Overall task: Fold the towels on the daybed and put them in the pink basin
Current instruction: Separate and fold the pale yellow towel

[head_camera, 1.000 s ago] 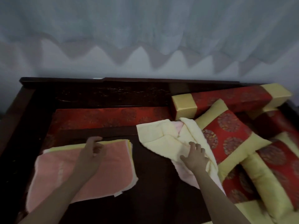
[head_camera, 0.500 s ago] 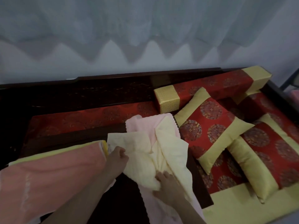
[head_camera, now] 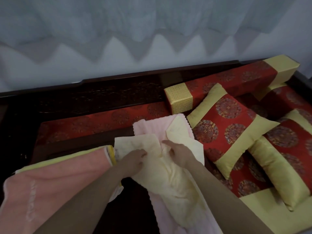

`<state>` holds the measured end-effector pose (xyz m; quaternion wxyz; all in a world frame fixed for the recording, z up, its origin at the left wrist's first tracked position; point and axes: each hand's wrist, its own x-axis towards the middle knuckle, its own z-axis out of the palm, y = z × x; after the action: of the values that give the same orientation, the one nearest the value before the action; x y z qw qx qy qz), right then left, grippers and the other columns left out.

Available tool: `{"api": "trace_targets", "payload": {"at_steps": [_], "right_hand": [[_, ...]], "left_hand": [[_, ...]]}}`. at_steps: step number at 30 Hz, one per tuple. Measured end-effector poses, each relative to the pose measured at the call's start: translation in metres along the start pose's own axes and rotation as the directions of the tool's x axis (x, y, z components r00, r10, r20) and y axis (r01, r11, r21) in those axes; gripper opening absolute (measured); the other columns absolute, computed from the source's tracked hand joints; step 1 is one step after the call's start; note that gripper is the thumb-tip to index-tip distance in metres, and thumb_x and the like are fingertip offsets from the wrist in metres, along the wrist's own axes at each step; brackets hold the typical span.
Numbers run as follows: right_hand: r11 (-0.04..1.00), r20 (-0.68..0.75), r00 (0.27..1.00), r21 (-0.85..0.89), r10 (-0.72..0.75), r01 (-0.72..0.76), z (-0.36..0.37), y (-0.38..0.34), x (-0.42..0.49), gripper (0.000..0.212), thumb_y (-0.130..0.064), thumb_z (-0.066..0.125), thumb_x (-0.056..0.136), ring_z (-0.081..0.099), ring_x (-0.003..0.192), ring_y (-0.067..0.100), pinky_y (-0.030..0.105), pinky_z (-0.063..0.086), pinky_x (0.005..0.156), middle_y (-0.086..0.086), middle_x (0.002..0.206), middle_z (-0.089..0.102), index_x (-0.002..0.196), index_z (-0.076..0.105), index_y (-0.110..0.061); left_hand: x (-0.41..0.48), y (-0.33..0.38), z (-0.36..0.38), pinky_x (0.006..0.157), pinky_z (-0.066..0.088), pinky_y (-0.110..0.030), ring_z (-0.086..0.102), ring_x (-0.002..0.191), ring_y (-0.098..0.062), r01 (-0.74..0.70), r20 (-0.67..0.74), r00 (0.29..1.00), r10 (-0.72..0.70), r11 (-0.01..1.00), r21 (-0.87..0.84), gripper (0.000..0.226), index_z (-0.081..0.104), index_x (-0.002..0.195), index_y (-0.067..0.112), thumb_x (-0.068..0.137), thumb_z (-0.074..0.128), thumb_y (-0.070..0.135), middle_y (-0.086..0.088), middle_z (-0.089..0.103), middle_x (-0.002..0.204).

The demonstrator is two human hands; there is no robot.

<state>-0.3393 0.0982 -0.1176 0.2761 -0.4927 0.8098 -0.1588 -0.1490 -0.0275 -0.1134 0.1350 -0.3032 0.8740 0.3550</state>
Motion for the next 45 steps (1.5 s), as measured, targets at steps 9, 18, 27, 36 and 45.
{"api": "trace_targets", "payload": {"at_steps": [9,18,27,36,45], "right_hand": [[0.978,-0.106,0.994,0.209,-0.003,0.025,-0.016,-0.011,-0.026,0.024,-0.033,0.049,0.065,0.058,0.069,0.019,0.033,0.044,0.066,0.0,0.068,0.061,0.075,0.065,-0.017],[0.953,0.309,0.902,0.142,-0.301,0.269,-0.019,-0.019,-0.146,0.013,-0.022,0.055,0.073,0.053,0.071,0.009,0.018,0.038,0.066,0.0,0.074,0.06,0.079,0.06,-0.012],[0.997,-0.209,0.976,0.021,-0.066,0.072,-0.005,-0.021,-0.056,0.037,-0.033,0.052,0.081,0.056,0.1,0.019,0.033,0.047,0.081,-0.001,0.102,0.061,0.114,0.062,-0.019],[0.939,-0.022,0.949,-0.139,0.315,-0.315,0.006,-0.02,0.039,0.043,-0.035,0.06,0.082,0.058,0.106,0.03,0.036,0.045,0.081,0.006,0.115,0.059,0.119,0.05,-0.015],[0.817,0.049,0.991,0.572,-0.126,0.076,-0.057,-0.044,-0.01,0.015,-0.001,0.07,0.079,0.061,0.07,-0.001,0.019,0.048,0.07,-0.001,0.08,0.07,0.093,0.073,-0.006]], "left_hand": [[0.008,0.047,0.013,0.08,0.045,-0.026,0.059,0.104,-0.017,0.159,0.142,0.981,-0.129,0.959,-0.232,0.055,0.061,0.114,0.018,0.076,0.066,0.057,0.002,0.063,0.113],[-0.001,0.013,-0.035,0.08,0.048,-0.022,0.062,0.103,-0.02,0.165,-0.116,0.974,-0.196,0.958,-0.237,0.018,0.068,0.102,0.013,0.088,0.06,0.02,-0.004,0.067,0.107],[0.023,-0.002,-0.024,0.089,0.042,-0.045,0.038,0.121,-0.039,0.496,-0.339,0.849,-0.405,0.832,0.248,0.061,0.027,0.133,0.01,0.089,0.051,0.043,-0.019,0.035,0.135],[0.048,-0.03,-0.041,0.094,0.031,-0.039,0.052,0.111,-0.027,0.616,-0.303,0.787,-0.537,0.679,0.398,0.053,0.031,0.129,0.014,0.084,0.054,0.03,-0.008,0.059,0.119],[0.002,0.013,-0.051,0.072,0.057,-0.033,0.068,0.084,-0.022,-0.021,-0.265,0.838,-0.476,0.457,-0.889,0.016,0.068,0.098,0.008,0.085,0.068,0.017,-0.005,0.071,0.089]]}}
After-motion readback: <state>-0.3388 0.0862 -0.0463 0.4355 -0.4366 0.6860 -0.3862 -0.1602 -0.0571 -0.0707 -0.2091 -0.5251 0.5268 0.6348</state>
